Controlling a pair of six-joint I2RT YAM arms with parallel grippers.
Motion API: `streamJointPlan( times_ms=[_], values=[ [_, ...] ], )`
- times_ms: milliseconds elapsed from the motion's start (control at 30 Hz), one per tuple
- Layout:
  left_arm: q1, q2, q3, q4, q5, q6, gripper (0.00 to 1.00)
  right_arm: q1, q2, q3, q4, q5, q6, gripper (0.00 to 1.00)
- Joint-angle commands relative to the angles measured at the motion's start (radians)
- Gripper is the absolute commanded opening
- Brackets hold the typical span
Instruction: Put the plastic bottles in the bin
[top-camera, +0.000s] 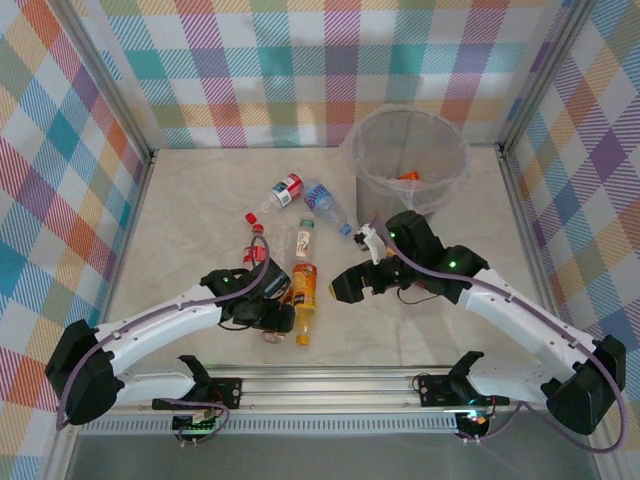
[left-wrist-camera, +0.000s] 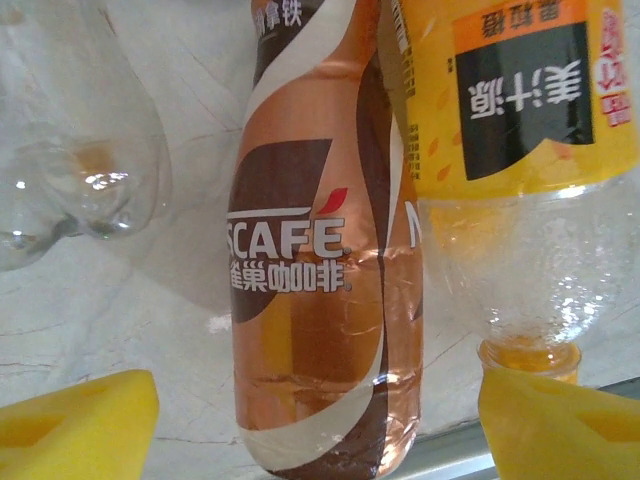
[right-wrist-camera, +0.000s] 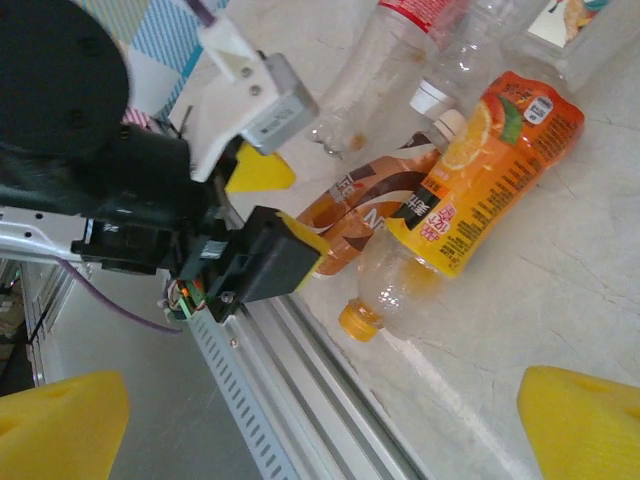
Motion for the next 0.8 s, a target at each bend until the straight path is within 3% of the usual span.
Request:
streamJointPlan(
  times_ms=[0, 267, 633, 767],
  values=[
    [0.031, 0.040, -0.027, 0.030, 0.033, -0.017, 0.81, 0.003, -0.012, 0.007, -0.010, -0.032, -0.029, 1.00],
    [0.057, 0.125, -0.042, 0.090, 0.071, 0.013, 0.72, 0.003, 0.005, 0.007, -0.002, -0.020, -0.020, 1.00],
    [0.065, 0.191, -0.047, 0.131, 0.127, 0.026, 0.70, 0.002, 0.019, 0.004, -0.001, -0.001, -0.005, 1.00],
    [0.064, 0.185, -0.044, 0.120, 0.131, 0.029, 0.65, 0.002, 0.027, 0.000, 0.016, 0.009, 0.015, 1.00]
  ],
)
